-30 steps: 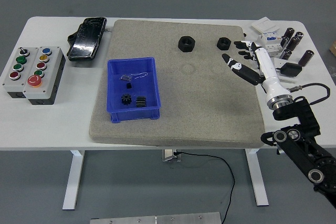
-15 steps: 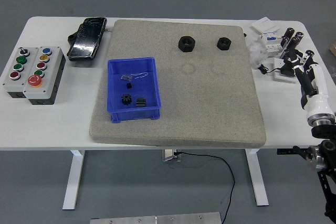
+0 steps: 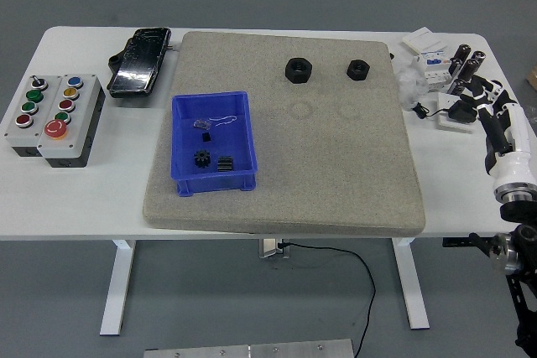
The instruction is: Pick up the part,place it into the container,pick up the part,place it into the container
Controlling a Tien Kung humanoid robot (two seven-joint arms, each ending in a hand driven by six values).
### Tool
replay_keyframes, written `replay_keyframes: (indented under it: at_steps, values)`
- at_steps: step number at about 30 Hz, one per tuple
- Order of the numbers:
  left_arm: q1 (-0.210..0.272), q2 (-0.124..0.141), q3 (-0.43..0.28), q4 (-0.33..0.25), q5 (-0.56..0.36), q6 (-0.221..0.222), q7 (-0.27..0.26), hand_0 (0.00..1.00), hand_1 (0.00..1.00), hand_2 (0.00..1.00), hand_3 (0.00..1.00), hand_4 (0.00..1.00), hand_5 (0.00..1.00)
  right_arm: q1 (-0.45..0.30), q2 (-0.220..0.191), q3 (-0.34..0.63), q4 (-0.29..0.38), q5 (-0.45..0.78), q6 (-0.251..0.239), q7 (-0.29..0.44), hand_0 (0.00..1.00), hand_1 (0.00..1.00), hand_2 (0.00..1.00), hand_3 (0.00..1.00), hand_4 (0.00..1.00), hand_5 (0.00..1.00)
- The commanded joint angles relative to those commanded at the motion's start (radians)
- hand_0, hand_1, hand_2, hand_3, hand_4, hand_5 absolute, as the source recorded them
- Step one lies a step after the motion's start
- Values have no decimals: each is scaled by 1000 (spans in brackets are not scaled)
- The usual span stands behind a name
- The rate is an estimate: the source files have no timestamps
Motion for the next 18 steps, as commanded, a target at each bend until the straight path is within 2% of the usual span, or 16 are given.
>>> replay_keyframes:
  at_steps: [5, 9, 14, 18]
  values:
    - [2, 0, 4, 0, -8, 2, -2, 658, 623, 582, 612, 715, 367, -3, 0, 8, 2, -7, 4, -3, 741, 723, 758, 731, 949, 723]
    - [4, -7, 9, 0, -21, 5, -5, 658, 623, 582, 612, 715, 367, 10, -5, 21, 12, -63, 18, -29, 741, 723, 758, 731, 949, 723]
    - [12, -23, 20, 0, -45, 9, -6, 658, 623, 582, 613, 714, 365, 25, -13, 43, 33, -115, 25, -52, 750, 726, 763, 733, 949, 723]
    - [14, -32, 24, 0, -60, 13, -7, 658, 623, 582, 613, 714, 364, 25, -20, 67, 41, -112, 23, -50, 749, 725, 761, 733, 951, 725]
